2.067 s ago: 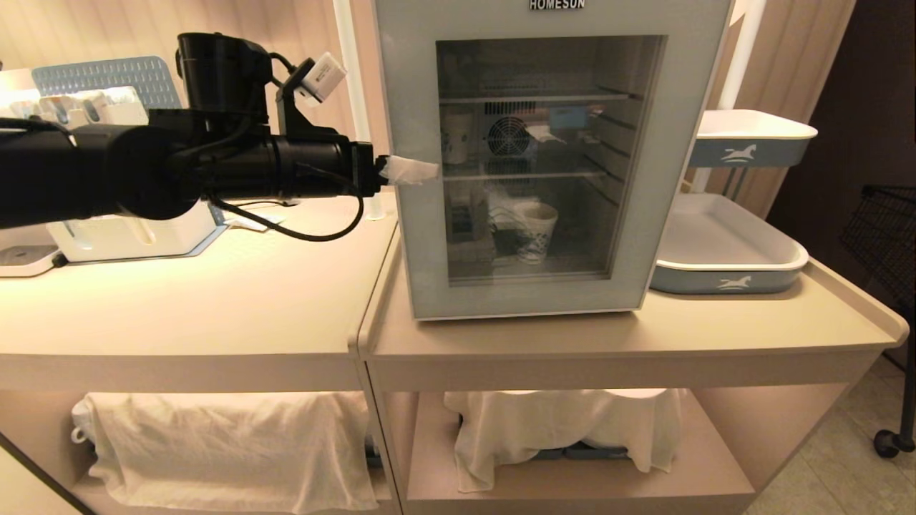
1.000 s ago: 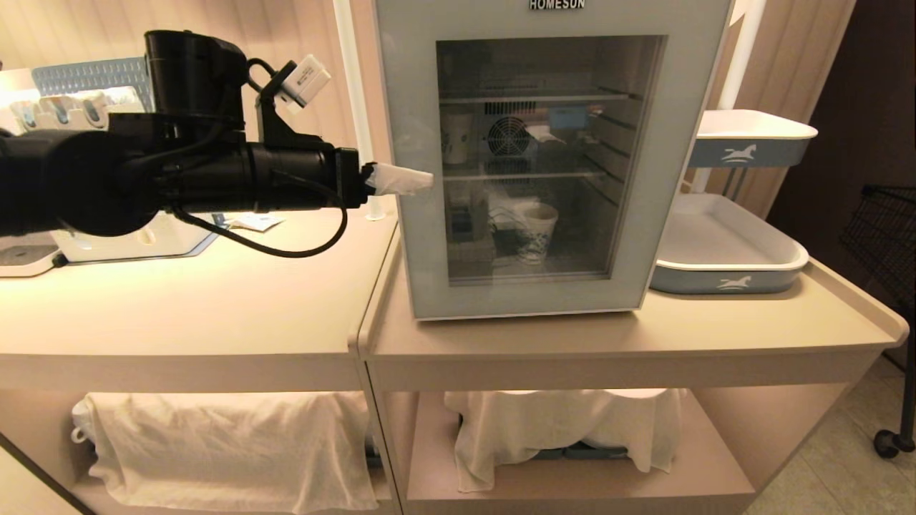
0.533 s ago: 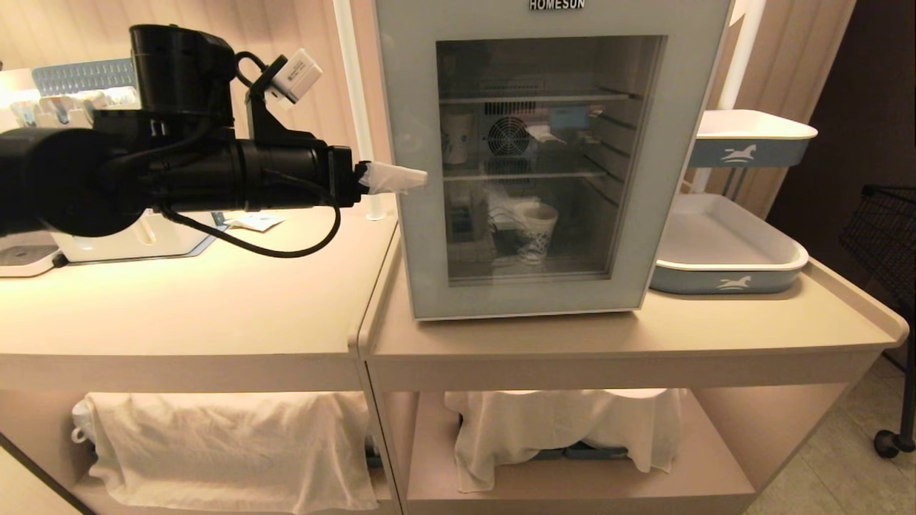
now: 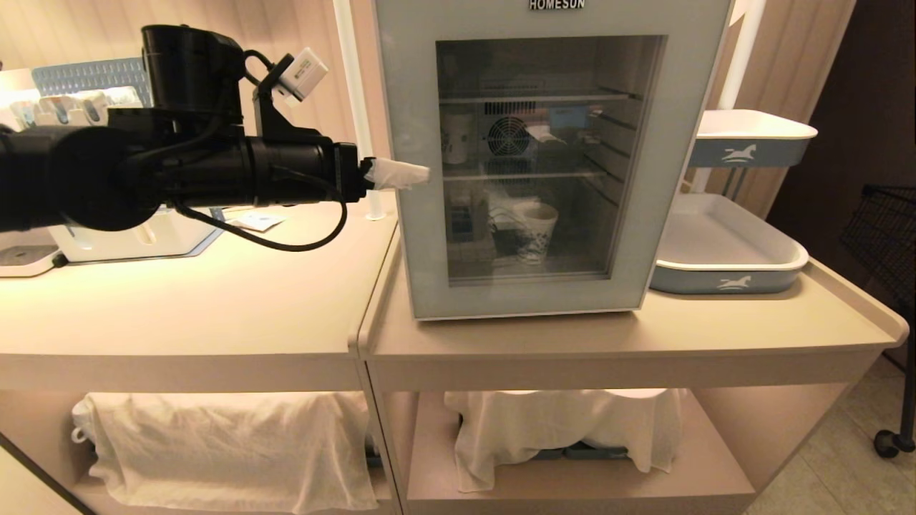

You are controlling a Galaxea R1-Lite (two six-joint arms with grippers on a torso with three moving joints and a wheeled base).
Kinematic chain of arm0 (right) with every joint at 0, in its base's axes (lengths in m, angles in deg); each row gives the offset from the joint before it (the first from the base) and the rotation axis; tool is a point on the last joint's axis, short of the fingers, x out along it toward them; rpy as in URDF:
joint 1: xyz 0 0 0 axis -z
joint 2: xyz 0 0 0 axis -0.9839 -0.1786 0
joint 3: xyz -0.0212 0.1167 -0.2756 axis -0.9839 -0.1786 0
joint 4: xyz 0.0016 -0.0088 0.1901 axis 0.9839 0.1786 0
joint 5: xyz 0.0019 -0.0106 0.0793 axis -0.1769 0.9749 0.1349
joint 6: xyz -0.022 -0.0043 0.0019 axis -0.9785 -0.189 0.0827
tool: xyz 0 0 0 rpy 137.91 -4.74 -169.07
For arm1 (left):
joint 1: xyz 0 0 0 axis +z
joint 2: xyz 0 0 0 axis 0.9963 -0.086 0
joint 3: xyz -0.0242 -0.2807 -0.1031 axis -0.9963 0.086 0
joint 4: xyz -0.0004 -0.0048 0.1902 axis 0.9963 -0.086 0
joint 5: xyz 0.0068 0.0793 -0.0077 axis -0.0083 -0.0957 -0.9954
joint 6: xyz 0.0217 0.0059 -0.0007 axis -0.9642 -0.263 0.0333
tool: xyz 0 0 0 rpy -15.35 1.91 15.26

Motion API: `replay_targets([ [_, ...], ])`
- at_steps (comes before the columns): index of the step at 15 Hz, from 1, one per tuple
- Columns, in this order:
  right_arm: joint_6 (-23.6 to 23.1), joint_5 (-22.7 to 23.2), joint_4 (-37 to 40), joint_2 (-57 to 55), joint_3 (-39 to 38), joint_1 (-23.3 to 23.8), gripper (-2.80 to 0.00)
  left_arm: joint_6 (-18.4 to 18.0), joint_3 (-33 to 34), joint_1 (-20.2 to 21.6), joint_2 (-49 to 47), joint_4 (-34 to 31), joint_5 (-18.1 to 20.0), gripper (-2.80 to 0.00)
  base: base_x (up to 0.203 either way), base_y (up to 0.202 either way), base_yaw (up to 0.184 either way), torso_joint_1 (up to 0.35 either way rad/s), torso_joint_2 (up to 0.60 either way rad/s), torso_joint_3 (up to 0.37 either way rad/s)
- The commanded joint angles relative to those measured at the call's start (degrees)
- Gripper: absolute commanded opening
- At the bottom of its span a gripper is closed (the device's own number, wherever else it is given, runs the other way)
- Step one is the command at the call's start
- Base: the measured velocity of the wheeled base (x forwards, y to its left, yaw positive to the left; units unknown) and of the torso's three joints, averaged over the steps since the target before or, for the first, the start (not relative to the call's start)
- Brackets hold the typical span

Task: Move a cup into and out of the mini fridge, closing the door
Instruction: Open the freezer door

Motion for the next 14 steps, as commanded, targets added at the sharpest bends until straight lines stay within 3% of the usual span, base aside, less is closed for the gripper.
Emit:
replay_targets([
  [1, -0.1, 0.04, -0.06, -0.05, 0.0, -0.06, -2.8, -0.02, -0.84, -0.02, -1.66, 0.06, 0.12, 0.0, 0.0, 0.0, 0.0, 0.0, 0.0, 0.0],
  [6, 0.08, 0.04, -0.06, -0.05, 0.0, -0.02, -2.8, -1.54, -3.47, 0.07, -5.41, 0.86, -2.76, 0.0, 0.0, 0.0, 0.0, 0.0, 0.0, 0.0],
  [14, 0.08, 0.04, -0.05, -0.05, 0.0, 0.0, -2.8, -2.75, -5.63, 0.42, -8.59, 0.81, -2.72, 0.0, 0.0, 0.0, 0.0, 0.0, 0.0, 0.0],
])
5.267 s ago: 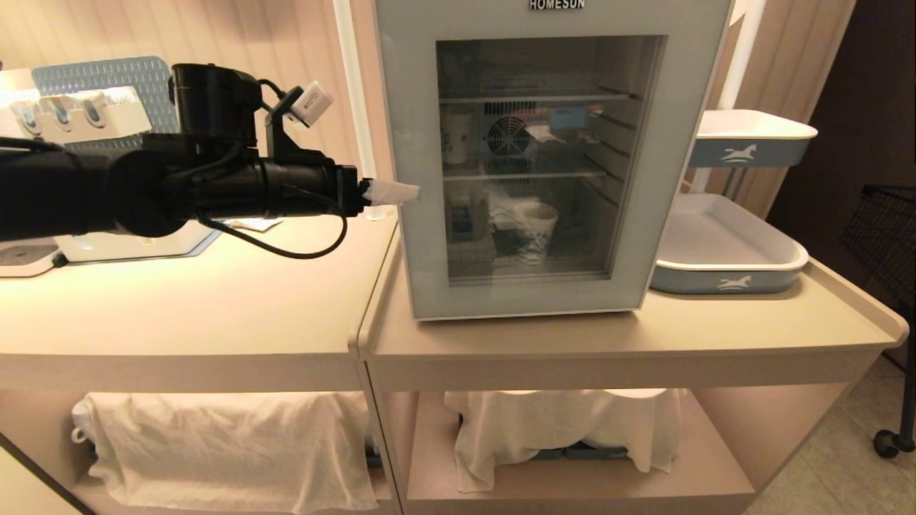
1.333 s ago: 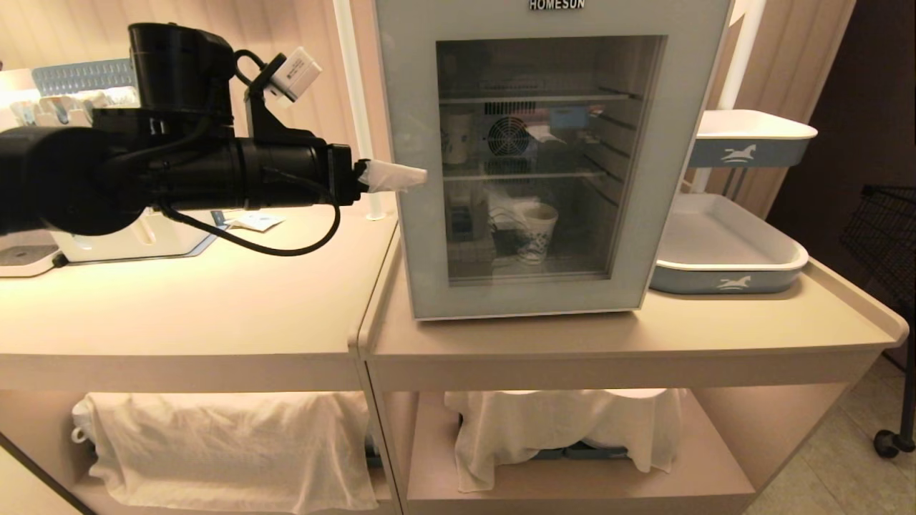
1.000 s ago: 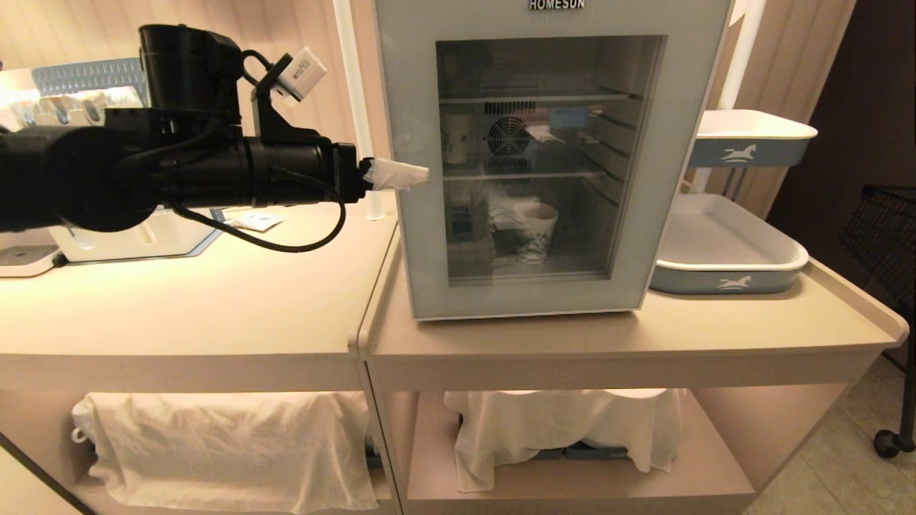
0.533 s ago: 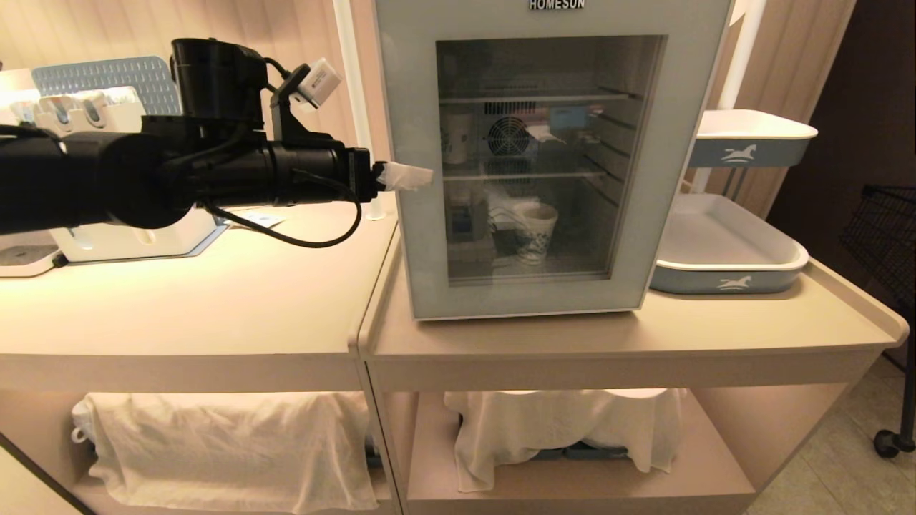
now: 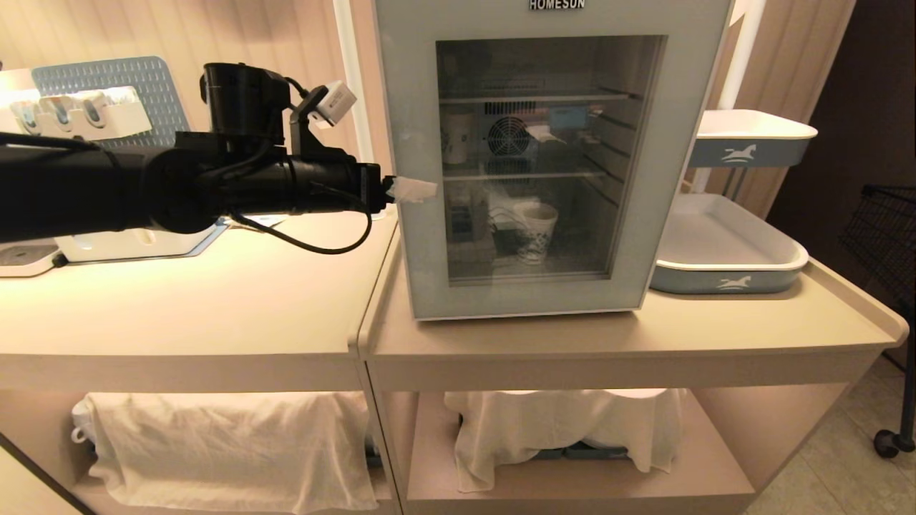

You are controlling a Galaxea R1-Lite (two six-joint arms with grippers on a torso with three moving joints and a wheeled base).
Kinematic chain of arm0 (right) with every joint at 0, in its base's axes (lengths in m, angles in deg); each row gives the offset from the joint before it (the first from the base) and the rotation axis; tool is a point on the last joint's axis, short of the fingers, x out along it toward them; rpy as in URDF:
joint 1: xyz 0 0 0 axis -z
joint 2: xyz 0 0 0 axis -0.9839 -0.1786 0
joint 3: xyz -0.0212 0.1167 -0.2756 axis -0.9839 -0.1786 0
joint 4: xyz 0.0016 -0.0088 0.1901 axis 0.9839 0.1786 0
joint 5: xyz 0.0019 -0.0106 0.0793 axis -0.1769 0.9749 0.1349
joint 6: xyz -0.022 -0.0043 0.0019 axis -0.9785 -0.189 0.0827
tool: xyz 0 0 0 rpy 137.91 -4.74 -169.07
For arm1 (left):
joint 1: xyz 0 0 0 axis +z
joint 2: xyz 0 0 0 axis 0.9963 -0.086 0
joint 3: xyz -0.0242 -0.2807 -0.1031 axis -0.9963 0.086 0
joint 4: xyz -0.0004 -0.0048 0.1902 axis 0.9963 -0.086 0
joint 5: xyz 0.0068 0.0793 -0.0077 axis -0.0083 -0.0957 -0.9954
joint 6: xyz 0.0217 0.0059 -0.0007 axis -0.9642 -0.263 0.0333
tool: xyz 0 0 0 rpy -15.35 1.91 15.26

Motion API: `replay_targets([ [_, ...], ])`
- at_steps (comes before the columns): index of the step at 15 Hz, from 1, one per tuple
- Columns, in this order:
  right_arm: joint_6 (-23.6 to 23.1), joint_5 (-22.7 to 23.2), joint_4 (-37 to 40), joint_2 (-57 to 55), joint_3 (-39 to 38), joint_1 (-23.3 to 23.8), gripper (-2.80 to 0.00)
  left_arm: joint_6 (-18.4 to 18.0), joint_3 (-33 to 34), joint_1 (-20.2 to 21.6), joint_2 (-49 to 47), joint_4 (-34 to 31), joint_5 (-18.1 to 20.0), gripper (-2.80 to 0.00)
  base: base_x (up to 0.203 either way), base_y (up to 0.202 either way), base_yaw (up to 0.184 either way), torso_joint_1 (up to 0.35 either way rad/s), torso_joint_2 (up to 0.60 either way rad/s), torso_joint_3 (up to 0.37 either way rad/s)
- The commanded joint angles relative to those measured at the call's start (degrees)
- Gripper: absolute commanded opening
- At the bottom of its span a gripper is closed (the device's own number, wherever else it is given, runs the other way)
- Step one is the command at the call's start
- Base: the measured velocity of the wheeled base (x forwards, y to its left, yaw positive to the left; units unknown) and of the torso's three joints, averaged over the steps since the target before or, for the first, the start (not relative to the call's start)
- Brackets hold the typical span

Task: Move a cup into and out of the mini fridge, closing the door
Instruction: Open the freezer door

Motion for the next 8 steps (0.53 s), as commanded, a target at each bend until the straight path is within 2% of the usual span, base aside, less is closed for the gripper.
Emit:
replay_targets([
  [1, 0.03, 0.02, -0.02, -0.05, 0.0, 0.01, -2.8, 0.34, -0.84, -0.08, -1.12, 0.01, 0.27, 0.0, 0.0, 0.0, 0.0, 0.0, 0.0, 0.0],
  [8, 0.03, 0.02, -0.02, -0.05, 0.0, 0.03, -2.8, 1.06, -0.27, -0.61, -0.47, -0.77, 0.45, 0.0, 0.0, 0.0, 0.0, 0.0, 0.0, 0.0],
])
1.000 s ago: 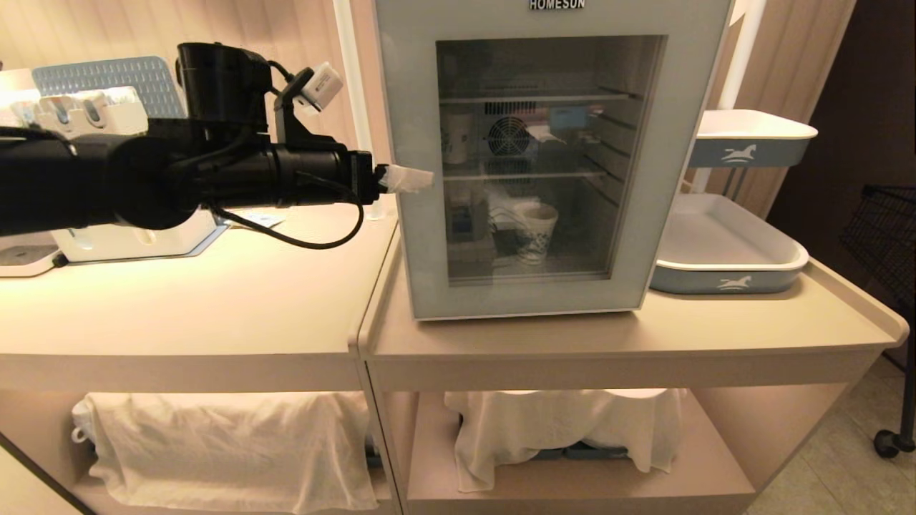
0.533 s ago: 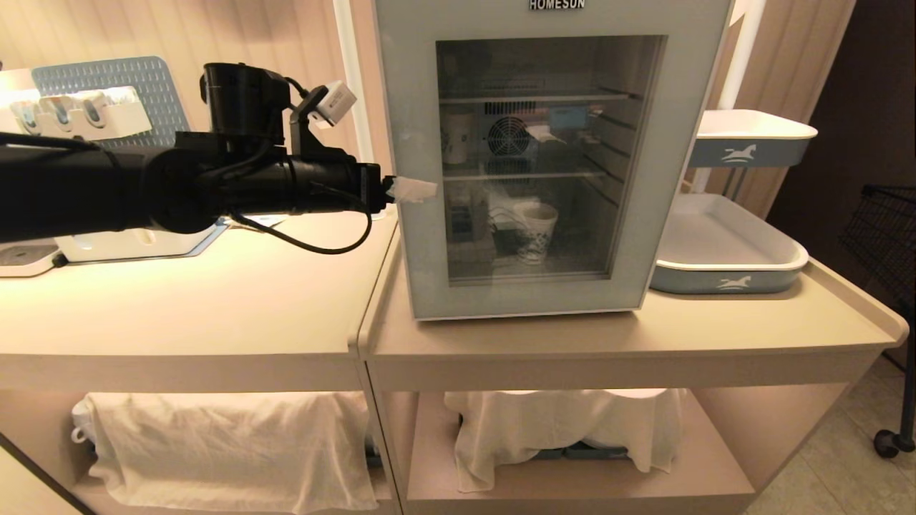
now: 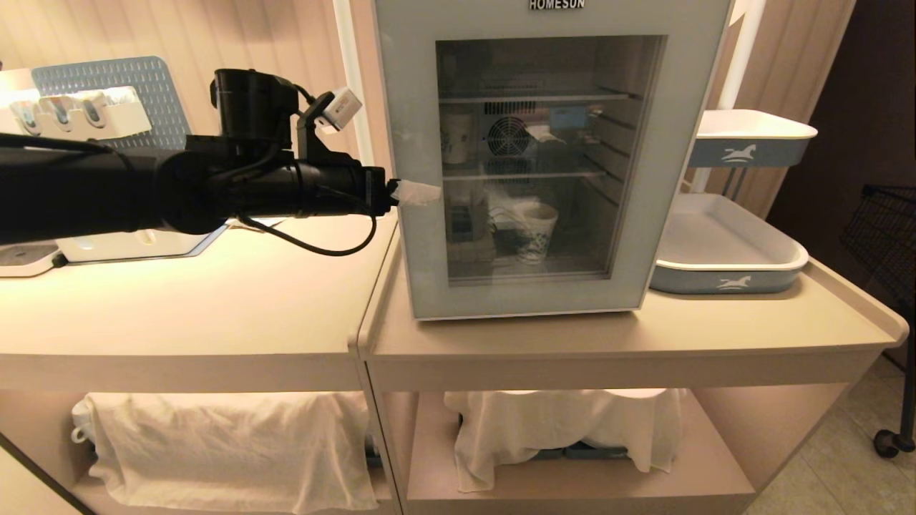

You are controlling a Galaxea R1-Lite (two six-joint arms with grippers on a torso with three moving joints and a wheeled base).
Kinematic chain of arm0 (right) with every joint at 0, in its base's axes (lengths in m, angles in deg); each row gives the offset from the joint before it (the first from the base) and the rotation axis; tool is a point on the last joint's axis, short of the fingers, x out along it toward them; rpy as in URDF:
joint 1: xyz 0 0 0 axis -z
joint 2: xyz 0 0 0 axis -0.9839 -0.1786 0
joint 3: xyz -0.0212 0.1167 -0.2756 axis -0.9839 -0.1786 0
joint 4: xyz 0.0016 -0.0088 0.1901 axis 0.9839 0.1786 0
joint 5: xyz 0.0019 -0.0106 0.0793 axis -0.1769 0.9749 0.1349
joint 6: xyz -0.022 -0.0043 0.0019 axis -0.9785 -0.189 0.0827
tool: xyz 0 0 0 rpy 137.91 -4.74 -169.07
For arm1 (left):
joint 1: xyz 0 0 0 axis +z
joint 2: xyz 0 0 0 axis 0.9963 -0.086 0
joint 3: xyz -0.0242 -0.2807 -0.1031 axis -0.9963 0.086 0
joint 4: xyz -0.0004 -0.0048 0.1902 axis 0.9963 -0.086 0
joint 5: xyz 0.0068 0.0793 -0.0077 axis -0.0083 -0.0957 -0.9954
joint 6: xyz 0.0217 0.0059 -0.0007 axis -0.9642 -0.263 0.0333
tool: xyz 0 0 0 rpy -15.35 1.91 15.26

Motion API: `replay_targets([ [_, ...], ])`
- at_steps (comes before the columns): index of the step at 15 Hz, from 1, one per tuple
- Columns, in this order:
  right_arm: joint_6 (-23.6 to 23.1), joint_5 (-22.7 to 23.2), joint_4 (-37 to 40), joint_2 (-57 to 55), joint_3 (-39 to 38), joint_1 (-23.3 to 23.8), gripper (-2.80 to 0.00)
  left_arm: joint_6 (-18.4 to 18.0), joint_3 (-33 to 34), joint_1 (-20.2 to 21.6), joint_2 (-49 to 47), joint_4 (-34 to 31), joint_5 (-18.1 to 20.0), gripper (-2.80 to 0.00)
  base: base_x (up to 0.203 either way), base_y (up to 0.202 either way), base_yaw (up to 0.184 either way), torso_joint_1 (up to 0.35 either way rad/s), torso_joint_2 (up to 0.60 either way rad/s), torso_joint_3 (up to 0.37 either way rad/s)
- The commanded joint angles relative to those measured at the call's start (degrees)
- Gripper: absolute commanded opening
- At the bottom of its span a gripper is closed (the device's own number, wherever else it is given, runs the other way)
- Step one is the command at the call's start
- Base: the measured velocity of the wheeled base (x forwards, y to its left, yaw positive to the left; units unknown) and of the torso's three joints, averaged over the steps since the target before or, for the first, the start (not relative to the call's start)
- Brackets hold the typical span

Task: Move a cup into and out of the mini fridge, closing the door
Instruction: Open the freezer door

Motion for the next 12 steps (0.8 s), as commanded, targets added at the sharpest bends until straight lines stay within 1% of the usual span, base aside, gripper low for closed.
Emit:
replay_targets([
  [1, -0.13, 0.03, -0.04, -0.05, 0.0, 0.03, -2.8, 0.03, 0.46, -0.08, 0.67, 0.05, 0.19, 0.0, 0.0, 0.0, 0.0, 0.0, 0.0, 0.0],
  [12, -0.01, 0.03, -0.04, -0.05, 0.0, -0.06, -2.8, 2.07, 1.34, -1.23, 1.99, 0.32, 0.1, 0.0, 0.0, 0.0, 0.0, 0.0, 0.0, 0.0],
])
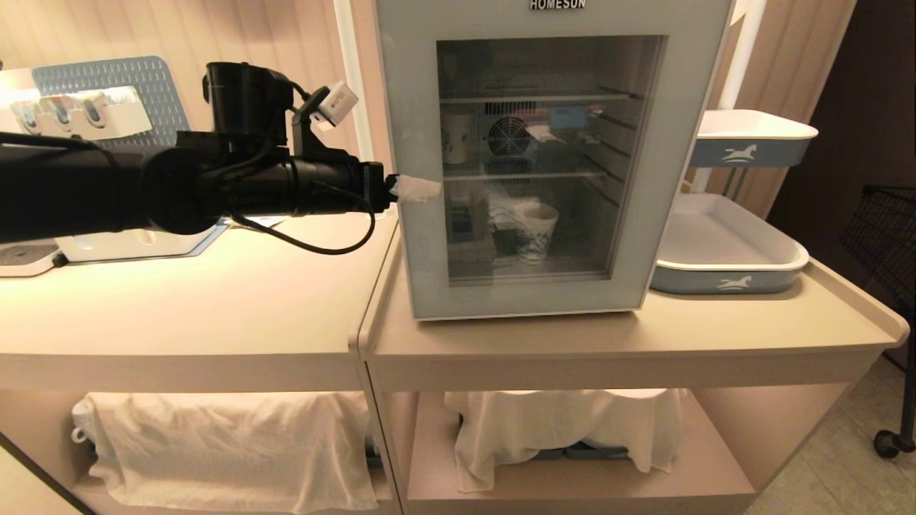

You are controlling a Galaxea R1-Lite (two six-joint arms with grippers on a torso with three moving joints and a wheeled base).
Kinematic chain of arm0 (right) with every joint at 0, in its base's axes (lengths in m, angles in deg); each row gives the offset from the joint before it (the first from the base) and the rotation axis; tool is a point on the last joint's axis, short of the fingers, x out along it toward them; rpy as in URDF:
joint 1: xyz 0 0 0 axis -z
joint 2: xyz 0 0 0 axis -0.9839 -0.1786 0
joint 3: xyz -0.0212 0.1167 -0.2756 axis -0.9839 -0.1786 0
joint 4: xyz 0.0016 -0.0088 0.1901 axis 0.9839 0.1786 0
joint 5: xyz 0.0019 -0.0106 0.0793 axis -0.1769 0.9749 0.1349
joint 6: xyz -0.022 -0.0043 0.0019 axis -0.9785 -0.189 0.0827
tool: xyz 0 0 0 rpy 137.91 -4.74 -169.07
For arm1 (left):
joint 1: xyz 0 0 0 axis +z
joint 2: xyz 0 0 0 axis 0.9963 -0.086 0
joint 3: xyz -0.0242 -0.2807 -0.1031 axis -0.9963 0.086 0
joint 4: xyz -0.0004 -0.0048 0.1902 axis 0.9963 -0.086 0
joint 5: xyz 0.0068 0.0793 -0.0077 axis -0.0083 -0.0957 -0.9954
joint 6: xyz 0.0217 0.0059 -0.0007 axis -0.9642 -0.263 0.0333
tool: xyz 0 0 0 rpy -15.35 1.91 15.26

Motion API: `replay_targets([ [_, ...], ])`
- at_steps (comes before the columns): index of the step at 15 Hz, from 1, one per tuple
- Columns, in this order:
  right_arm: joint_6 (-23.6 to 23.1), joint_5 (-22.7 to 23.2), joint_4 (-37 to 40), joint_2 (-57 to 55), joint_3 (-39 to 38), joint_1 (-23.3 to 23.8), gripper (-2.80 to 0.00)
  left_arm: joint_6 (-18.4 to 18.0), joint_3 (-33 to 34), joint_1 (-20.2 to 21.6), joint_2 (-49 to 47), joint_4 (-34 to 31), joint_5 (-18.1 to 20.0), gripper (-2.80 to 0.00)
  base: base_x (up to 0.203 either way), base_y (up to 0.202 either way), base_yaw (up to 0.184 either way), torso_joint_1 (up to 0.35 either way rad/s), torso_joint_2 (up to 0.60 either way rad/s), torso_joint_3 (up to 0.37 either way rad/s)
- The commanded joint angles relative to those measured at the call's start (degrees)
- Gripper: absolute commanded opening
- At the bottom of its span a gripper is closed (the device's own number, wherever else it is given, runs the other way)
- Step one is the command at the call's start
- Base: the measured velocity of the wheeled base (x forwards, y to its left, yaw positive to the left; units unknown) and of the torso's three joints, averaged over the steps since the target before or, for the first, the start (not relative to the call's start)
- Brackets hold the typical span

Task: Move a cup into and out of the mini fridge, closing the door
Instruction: Open the freezer door

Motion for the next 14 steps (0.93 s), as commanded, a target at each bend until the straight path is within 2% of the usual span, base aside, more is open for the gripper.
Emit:
replay_targets([
  [1, -0.07, 0.02, -0.07, -0.05, 0.0, -0.03, -2.8, 0.1, -0.01, -0.34, 0.57, 0.01, 0.32, 0.0, 0.0, 0.0, 0.0, 0.0, 0.0, 0.0],
  [14, -0.01, 0.02, -0.07, -0.05, 0.0, -0.05, -2.8, 0.48, 0.66, -1.22, 1.62, 0.07, 0.28, 0.0, 0.0, 0.0, 0.0, 0.0, 0.0, 0.0],
])
